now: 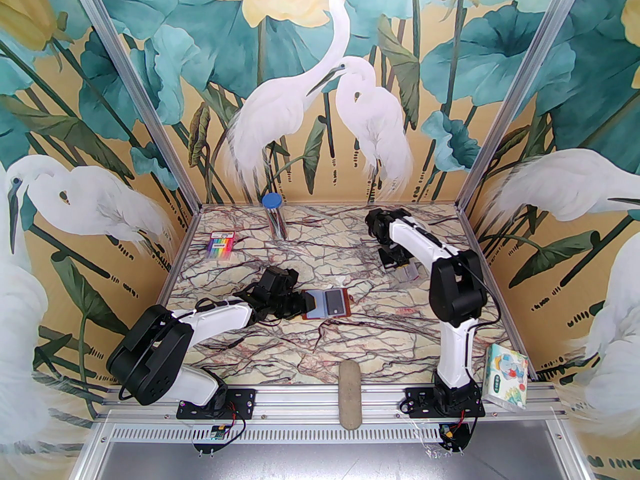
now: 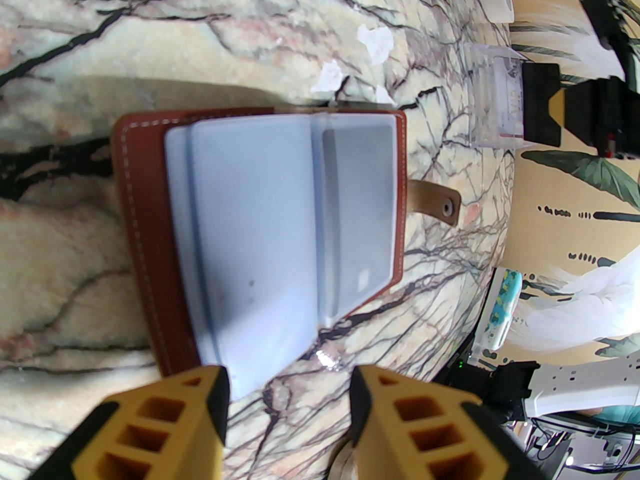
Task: Put the credit cards into the card holder
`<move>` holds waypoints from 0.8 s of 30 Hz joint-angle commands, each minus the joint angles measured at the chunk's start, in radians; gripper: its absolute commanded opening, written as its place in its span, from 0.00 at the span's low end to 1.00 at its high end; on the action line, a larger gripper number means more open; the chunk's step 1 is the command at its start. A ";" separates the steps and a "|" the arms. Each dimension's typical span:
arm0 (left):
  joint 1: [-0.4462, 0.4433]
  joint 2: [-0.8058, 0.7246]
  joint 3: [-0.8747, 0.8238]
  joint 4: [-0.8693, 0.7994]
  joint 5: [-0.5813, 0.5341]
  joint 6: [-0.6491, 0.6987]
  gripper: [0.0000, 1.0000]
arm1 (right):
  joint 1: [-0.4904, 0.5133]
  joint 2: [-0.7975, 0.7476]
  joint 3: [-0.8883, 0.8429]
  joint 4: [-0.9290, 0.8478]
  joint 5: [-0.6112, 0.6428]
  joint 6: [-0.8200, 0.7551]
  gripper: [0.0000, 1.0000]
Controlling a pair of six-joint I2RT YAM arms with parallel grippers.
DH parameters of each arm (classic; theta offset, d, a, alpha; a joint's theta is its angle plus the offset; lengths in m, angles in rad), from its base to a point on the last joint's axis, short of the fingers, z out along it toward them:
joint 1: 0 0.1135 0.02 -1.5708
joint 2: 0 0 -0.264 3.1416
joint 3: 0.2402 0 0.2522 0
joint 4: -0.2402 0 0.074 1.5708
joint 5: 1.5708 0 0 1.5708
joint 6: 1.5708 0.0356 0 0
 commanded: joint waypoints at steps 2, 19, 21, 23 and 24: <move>0.005 0.022 0.000 0.007 0.022 0.007 0.46 | 0.010 -0.065 0.000 -0.020 -0.042 0.068 0.00; 0.005 -0.004 0.004 -0.034 0.008 0.009 0.46 | 0.154 -0.049 -0.026 -0.009 -0.072 0.352 0.00; 0.005 -0.010 -0.002 -0.034 0.006 0.006 0.46 | 0.166 -0.045 -0.019 -0.015 -0.069 0.366 0.00; 0.005 -0.019 -0.007 -0.037 -0.001 0.005 0.46 | 0.178 -0.046 -0.017 -0.011 -0.090 0.364 0.00; 0.005 -0.026 -0.008 -0.041 -0.002 0.007 0.46 | 0.188 -0.052 -0.019 -0.007 -0.100 0.362 0.00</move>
